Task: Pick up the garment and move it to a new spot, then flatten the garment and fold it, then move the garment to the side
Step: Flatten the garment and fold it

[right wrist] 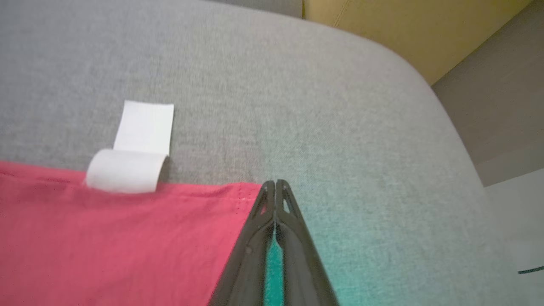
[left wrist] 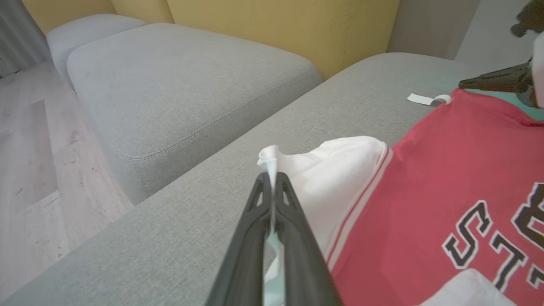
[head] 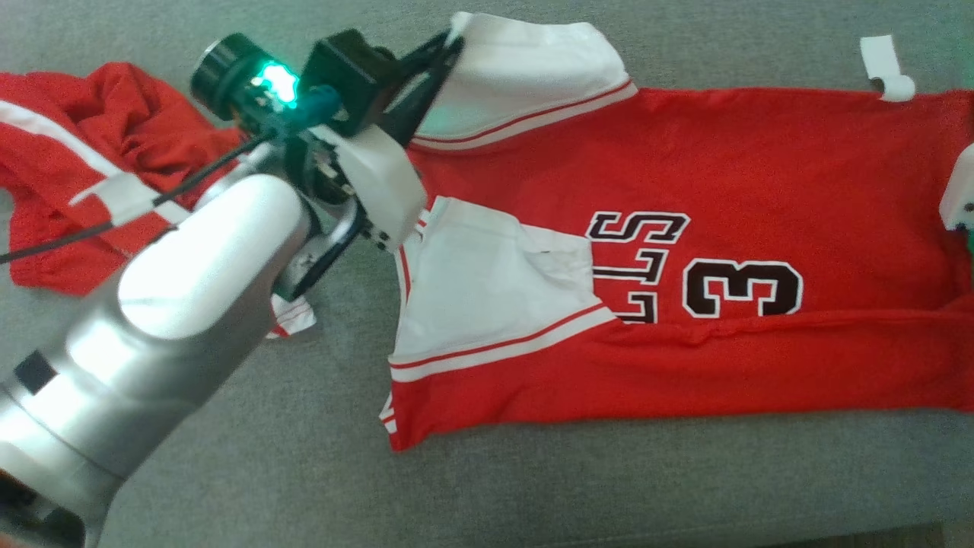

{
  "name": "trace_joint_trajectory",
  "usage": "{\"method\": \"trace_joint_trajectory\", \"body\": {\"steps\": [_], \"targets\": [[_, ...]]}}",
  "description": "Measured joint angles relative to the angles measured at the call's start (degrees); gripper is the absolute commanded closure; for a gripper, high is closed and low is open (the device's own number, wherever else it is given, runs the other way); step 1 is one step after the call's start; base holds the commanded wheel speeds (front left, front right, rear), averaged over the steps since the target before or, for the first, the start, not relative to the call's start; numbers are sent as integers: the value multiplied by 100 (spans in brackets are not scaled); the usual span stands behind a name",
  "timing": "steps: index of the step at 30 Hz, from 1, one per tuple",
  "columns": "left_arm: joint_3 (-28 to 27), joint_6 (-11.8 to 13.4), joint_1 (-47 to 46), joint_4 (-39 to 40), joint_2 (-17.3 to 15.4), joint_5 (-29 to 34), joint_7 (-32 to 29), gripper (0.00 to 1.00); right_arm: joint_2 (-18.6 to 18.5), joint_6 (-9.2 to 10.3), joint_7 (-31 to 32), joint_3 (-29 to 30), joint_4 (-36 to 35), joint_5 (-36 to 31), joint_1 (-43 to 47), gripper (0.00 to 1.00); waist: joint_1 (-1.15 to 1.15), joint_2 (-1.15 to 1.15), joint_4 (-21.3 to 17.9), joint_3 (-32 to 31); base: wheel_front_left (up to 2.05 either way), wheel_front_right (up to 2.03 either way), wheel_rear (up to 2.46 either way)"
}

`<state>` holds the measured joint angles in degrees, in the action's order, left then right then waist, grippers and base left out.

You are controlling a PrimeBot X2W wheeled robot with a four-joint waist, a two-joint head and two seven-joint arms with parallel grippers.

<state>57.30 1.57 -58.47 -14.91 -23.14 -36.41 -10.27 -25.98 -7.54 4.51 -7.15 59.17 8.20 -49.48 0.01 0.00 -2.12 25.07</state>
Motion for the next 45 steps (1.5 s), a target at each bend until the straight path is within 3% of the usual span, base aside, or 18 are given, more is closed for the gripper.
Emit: {"method": "trace_joint_trajectory", "body": {"steps": [7, 17, 23, 38, 40, 41, 42, 43, 45], "targets": [[-215, 96, -121, -479, -134, 0, 202, 100, 18, 0, -623, -19, -119, 396, -404, 100, -1, 0, -195, -33, 0, 0, 0], [-367, 43, -1199, -1584, -87, 394, 682, 100, 119, 0, -1262, -189, -444, 813, -1027, 100, 0, 0, -450, 187, 0, 0, 0], [-419, 36, -1778, -2413, 266, 567, 1189, 100, 141, 0, -1658, -172, -453, 921, -1511, 100, 0, 0, -529, 281, 0, 0, 0], [-290, -479, -1820, -3582, 703, 502, 1543, 100, 153, 0, -1769, -621, -109, 1319, -1507, 100, -1, 0, -372, 148, 0, 0, 0], [-223, -516, -1769, -3717, 750, 461, 1438, 0, 157, 0, -1764, -689, -59, 1378, -1419, 100, -1, 0, -372, 121, 0, 0, 0], [-205, -516, -1733, -3775, 768, 461, 1437, 0, 159, 0, -1763, -706, -14, 1411, -1382, 99, -1, 0, -374, 108, 0, 0, 0], [-197, -515, -1703, -3829, 779, 460, 1439, 0, 158, 0, -1763, -719, 10, 1435, -1338, 11, -1, 0, -376, 93, 0, 0, 0], [-200, -510, -1675, -3888, 788, 454, 1447, 0, 161, 0, -1763, -722, 35, 1463, -1300, 0, 0, 0, -379, 73, 0, 0, 0], [-220, -471, -1629, -3976, 797, 443, 1591, 0, 161, 0, -1766, -743, 49, 1528, -1246, 0, -1, 0, -378, 27, 0, 0, 0]]}}
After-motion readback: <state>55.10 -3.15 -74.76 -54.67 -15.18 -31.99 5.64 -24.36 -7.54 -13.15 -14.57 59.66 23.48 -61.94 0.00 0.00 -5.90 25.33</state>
